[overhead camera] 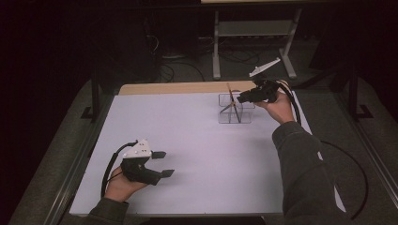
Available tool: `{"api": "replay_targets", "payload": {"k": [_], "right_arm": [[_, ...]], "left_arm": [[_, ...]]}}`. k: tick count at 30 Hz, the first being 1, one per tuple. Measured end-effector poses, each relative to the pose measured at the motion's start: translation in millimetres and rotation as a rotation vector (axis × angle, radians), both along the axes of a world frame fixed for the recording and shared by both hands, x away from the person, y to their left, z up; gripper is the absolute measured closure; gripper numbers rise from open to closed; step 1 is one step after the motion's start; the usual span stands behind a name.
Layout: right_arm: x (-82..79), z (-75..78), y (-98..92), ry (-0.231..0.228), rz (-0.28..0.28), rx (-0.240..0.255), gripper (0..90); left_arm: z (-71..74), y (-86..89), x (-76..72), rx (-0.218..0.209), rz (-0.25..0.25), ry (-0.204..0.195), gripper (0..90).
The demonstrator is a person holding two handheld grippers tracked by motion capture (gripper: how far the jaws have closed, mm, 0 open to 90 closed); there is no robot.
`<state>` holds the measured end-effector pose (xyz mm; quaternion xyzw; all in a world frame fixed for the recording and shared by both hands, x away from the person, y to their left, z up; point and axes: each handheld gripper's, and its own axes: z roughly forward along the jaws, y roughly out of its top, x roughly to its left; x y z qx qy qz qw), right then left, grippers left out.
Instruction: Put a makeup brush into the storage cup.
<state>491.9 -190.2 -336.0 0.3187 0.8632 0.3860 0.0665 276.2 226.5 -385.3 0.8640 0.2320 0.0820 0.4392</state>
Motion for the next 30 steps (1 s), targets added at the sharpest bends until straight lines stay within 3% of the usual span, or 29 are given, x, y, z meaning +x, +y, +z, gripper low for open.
{"api": "replay_targets", "payload": {"k": [6,13,21,24,30], "right_arm": [[-7.4,0.7,-6.6,-0.013,0.002,0.033,66.2],[-14.2,-0.5,-11.6,-0.005,-0.003,0.035,63.6],[-23.2,-1.5,-18.0,-0.028,-0.003,0.048,61.5],[-26.8,-1.6,-19.6,-0.014,-0.012,0.051,60.4],[-33.6,-2.2,-22.7,-0.037,-0.011,0.061,56.7]], "left_arm": [[-0.9,3.3,2.2,-0.006,0.011,0.006,28.8],[-1.3,4.5,3.4,-0.007,0.016,0.005,28.7],[-4.8,6.6,5.9,-0.013,0.027,0.022,27.6],[-4.8,7.3,6.2,-0.012,0.032,0.024,27.5],[-5.6,10.5,7.6,-0.009,0.04,0.021,27.3]]}}
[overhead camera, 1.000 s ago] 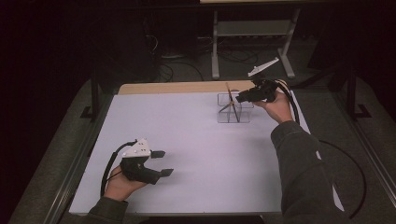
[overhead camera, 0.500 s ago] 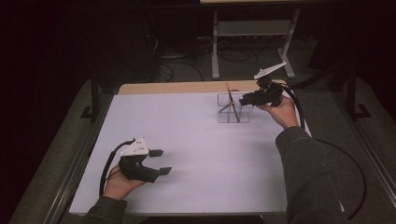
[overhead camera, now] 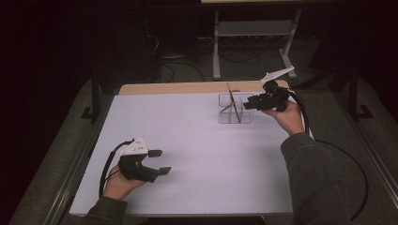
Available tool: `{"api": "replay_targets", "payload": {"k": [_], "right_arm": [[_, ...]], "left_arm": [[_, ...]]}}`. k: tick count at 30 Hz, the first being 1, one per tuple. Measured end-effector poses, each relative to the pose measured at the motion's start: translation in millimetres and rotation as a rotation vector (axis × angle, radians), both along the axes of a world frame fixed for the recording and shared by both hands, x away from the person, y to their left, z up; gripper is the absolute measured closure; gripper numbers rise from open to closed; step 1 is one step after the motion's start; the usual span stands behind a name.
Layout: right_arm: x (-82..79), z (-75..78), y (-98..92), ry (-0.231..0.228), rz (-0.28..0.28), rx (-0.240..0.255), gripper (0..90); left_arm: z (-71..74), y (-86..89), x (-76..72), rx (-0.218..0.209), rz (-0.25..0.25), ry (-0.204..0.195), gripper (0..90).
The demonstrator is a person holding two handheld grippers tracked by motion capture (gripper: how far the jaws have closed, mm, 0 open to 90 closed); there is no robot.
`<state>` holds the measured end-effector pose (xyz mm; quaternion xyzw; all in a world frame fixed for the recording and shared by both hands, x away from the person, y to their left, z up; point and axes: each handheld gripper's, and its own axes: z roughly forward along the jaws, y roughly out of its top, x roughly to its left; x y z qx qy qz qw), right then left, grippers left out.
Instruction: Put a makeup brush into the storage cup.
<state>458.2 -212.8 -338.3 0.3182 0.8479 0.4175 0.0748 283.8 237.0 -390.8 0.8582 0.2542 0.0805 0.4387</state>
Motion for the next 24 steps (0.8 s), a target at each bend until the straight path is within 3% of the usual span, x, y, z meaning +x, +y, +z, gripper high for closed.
{"api": "replay_targets", "payload": {"k": [5,11,17,24], "right_arm": [[-6.1,-2.0,-0.1,0.011,-0.003,0.003,53.4],[-11.2,-4.5,-1.6,-0.01,-0.001,0.01,50.0],[-16.5,-3.8,-1.6,0.006,-0.021,0.023,45.0],[-22.4,-5.1,-4.7,-0.011,-0.023,0.039,41.0]], "left_arm": [[0.6,0.9,0.1,-0.013,0.009,-0.003,26.6],[1.7,2.8,0.0,-0.017,0.017,-0.004,25.6],[1.0,3.9,0.8,-0.014,0.021,-0.003,24.9],[0.0,7.1,1.6,-0.021,0.038,0.007,22.5]]}}
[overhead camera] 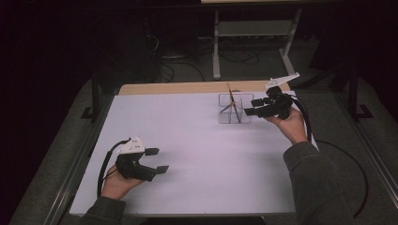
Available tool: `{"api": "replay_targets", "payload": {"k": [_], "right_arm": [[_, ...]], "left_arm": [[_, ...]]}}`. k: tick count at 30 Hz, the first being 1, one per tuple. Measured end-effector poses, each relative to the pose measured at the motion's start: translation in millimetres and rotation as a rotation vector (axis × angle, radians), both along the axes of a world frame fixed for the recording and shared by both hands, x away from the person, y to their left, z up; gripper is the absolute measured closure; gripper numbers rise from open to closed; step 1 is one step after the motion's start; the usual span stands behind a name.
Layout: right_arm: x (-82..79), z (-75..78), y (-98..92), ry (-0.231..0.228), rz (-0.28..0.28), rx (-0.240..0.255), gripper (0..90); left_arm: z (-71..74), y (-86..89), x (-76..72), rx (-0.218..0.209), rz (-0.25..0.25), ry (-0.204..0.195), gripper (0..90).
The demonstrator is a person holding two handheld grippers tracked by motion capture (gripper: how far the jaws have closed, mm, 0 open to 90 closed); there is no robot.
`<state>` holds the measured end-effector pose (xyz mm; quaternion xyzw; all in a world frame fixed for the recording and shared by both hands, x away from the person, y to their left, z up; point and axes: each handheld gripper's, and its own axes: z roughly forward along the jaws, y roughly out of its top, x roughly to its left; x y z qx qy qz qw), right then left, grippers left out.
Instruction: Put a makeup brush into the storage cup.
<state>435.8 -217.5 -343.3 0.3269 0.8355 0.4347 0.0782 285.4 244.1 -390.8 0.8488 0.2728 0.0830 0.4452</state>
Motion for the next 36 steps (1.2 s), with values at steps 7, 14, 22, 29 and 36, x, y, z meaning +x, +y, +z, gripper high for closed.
{"api": "replay_targets", "payload": {"k": [7,14,22,29,36], "right_arm": [[-4.4,-3.4,-3.8,0.014,-0.013,0.019,35.4],[-10.0,-10.3,-4.6,0.032,-0.022,0.017,31.5],[-16.2,-15.3,-5.3,0.031,-0.028,0.04,28.4],[-23.7,-18.2,-5.2,0.025,-0.03,0.048,26.6],[-28.7,-18.9,-4.3,0.021,-0.039,0.059,21.6]], "left_arm": [[-0.3,2.5,0.8,0.003,0.015,-0.007,21.0],[-0.5,4.2,1.2,0.006,0.028,-0.007,20.5],[-1.6,6.5,2.5,-0.008,0.036,0.015,20.4],[0.1,7.4,2.6,-0.01,0.047,0.002,20.2],[0.7,10.2,2.6,-0.01,0.057,0.001,20.3]]}}
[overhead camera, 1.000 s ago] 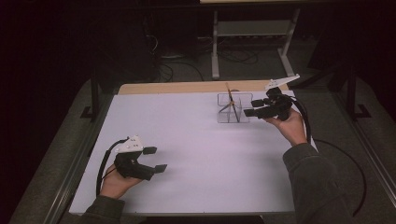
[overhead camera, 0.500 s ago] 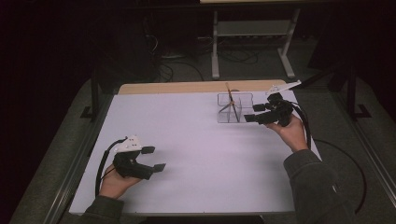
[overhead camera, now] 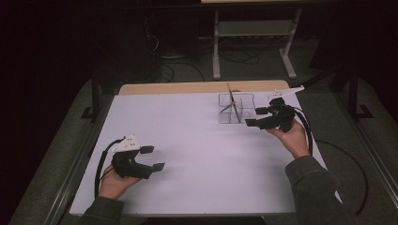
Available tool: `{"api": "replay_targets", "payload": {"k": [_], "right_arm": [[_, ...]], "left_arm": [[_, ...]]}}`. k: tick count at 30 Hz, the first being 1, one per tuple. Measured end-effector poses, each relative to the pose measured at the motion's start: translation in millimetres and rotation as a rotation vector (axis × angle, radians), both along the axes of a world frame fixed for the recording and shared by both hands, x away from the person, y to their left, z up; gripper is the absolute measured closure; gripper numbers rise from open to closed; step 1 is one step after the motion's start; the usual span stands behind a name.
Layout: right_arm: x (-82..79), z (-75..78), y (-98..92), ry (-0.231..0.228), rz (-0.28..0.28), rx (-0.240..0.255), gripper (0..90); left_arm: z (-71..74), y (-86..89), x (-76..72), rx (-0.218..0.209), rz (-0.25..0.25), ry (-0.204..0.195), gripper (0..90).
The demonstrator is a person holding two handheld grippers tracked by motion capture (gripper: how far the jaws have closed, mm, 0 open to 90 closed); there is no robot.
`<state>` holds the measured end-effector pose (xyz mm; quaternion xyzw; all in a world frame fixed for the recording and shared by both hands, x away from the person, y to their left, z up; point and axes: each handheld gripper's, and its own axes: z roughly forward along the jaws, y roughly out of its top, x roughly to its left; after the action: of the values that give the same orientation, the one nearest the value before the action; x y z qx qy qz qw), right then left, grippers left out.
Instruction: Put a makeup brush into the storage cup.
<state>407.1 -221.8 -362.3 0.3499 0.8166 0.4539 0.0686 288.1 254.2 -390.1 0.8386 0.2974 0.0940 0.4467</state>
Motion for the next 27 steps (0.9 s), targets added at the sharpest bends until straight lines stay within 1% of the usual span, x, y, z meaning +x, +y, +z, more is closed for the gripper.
{"api": "replay_targets", "payload": {"k": [2,4,9,12,13,14,15,17,18,19,21,24,27], "right_arm": [[-1.7,-0.5,0.1,-0.004,-0.007,0.003,19.6],[-3.1,-0.6,-0.4,0.007,-0.012,0.007,18.1],[-7.4,-2.9,-2.6,-0.008,-0.014,0.012,16.9],[-10.8,-6.2,-3.3,-0.006,-0.021,0.014,16.1],[-11.3,-7.6,-3.7,-0.012,-0.022,0.011,15.1],[-12.0,-8.6,-3.6,0.002,-0.029,0.01,14.5],[-12.4,-9.5,-4.3,0.006,-0.028,0.011,14.5],[-14.4,-10.9,-5.3,0.003,-0.033,0.014,14.6],[-15.2,-11.6,-5.7,-0.001,-0.036,0.017,14.5],[-15.9,-12.0,-6.5,-0.002,-0.038,0.016,14.5],[-18.2,-12.3,-7.6,0.001,-0.046,0.018,14.4],[-21.4,-11.8,-10.0,-0.012,-0.051,0.021,14.4],[-25.0,-10.2,-11.3,-0.01,-0.056,0.014,14.3]], "left_arm": [[-0.3,1.0,0.9,-0.009,0.003,0.006,20.4],[-0.7,1.5,1.2,-0.016,0.01,0.011,20.5],[-0.6,2.2,1.6,-0.015,0.011,0.009,20.4],[-0.6,2.7,1.7,-0.015,0.011,0.007,20.0],[-0.7,2.8,1.6,-0.015,0.012,0.007,19.9],[-0.6,2.7,1.8,-0.011,0.016,0.004,19.8],[-0.1,2.9,1.7,-0.008,0.016,0.004,19.8],[0.7,3.0,1.3,-0.02,0.016,0.002,19.8],[0.9,3.0,1.4,-0.019,0.018,-0.002,19.8],[1.4,3.6,1.4,-0.011,0.017,0.002,19.7],[1.0,4.3,1.6,-0.012,0.019,0.002,19.4],[1.0,4.7,1.0,-0.024,0.031,0.008,19.0],[0.8,5.2,1.3,-0.029,0.036,0.007,18.7]]}}
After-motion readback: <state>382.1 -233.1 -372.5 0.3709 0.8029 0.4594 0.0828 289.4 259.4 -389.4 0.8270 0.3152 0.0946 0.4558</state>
